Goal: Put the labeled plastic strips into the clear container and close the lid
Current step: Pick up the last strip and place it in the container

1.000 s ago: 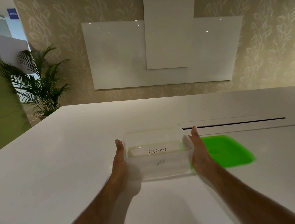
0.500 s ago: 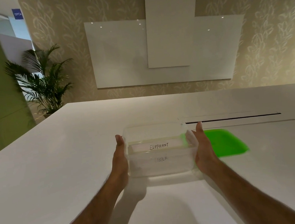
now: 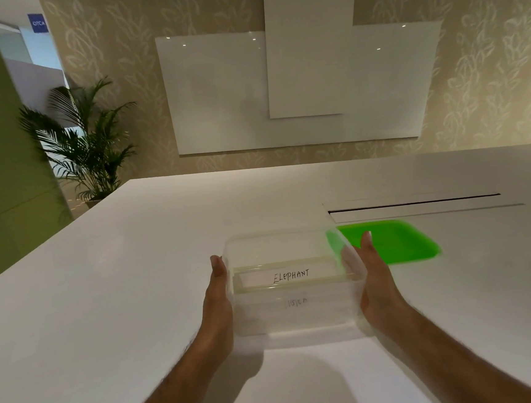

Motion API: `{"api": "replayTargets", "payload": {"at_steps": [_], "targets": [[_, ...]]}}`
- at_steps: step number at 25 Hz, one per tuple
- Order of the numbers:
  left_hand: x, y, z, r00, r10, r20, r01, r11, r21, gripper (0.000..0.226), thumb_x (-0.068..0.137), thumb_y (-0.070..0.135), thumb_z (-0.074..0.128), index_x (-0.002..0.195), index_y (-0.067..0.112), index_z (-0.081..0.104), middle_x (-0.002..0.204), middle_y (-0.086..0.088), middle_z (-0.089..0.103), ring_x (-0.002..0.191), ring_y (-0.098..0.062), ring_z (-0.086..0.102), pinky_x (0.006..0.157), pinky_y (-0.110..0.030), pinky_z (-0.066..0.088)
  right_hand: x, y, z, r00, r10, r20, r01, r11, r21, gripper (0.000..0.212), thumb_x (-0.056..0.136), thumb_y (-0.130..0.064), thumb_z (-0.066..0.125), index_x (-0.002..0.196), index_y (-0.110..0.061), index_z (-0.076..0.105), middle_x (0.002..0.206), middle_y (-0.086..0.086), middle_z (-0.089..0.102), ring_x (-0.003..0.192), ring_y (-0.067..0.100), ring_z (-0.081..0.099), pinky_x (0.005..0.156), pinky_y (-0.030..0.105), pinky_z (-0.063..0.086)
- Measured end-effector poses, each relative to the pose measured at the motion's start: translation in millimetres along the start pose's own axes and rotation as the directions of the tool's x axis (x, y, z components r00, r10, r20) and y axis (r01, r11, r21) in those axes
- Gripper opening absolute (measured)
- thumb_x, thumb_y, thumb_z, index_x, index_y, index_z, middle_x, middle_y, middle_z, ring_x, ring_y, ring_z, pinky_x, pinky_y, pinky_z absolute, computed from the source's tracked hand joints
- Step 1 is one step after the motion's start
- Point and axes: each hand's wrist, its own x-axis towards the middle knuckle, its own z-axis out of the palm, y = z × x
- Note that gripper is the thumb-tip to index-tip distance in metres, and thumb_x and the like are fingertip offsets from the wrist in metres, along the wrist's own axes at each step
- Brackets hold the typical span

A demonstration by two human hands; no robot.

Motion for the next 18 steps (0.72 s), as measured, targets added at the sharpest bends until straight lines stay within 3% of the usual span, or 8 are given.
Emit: {"api": "replayTargets", "payload": {"at_steps": [4, 8, 13, 18], "targets": [[-9.8, -4.7, -10.3, 0.999, -0.03, -0.015, 0.03, 1.0, -0.003, 0.065, 0.054, 0.097, 0.042, 0.102, 0.06, 0.067, 0.108, 0.016, 0.075, 0.101, -0.015, 0.072, 0.088, -0.048, 0.056, -12.6, 7.7, 4.0, 0.996, 0.022, -0.086, -0.023, 1.0, -0.002, 0.101, 0.064, -0.082, 0.053, 0.146, -0.024, 0.043, 0.145, -0.009, 0.048, 0.124, 0.013, 0.053, 0.098, 0.043, 0.045], [-13.4, -5.3, -16.6, 0.998, -0.047, -0.043, 0.048, 0.999, 0.01, 0.061, 0.056, 0.096, 0.041, 0.093, 0.058, 0.071, 0.099, 0.014, 0.077, 0.093, -0.016, 0.074, 0.085, -0.048, 0.057, -18.8, 12.1, 9.6, 0.994, 0.035, -0.099, -0.036, 0.999, -0.003, 0.105, 0.064, -0.081, 0.052, 0.149, -0.022, 0.037, 0.157, -0.006, 0.034, 0.138, 0.018, 0.041, 0.113, 0.051, 0.033], [-16.3, -4.0, -22.4, 0.997, -0.069, -0.03, 0.069, 0.997, 0.017, 0.056, 0.059, 0.095, 0.039, 0.082, 0.057, 0.073, 0.083, 0.019, 0.077, 0.078, -0.012, 0.076, 0.076, -0.045, 0.059, -22.1, 14.2, 15.5, 0.993, 0.041, -0.108, -0.046, 0.998, -0.036, 0.109, 0.061, -0.082, 0.052, 0.149, -0.02, 0.035, 0.157, -0.006, 0.032, 0.134, 0.014, 0.042, 0.104, 0.042, 0.038], [-20.4, 0.5, -21.8, 0.993, -0.107, 0.046, 0.109, 0.993, -0.043, 0.057, 0.067, 0.09, 0.041, 0.093, 0.051, 0.074, 0.097, 0.005, 0.079, 0.098, -0.033, 0.071, 0.091, -0.064, 0.05, -20.5, 14.5, 11.9, 0.996, 0.029, -0.084, -0.037, 0.995, -0.088, 0.11, 0.06, -0.082, 0.054, 0.15, -0.019, 0.035, 0.157, -0.006, 0.033, 0.142, 0.013, 0.034, 0.117, 0.046, 0.026]]}}
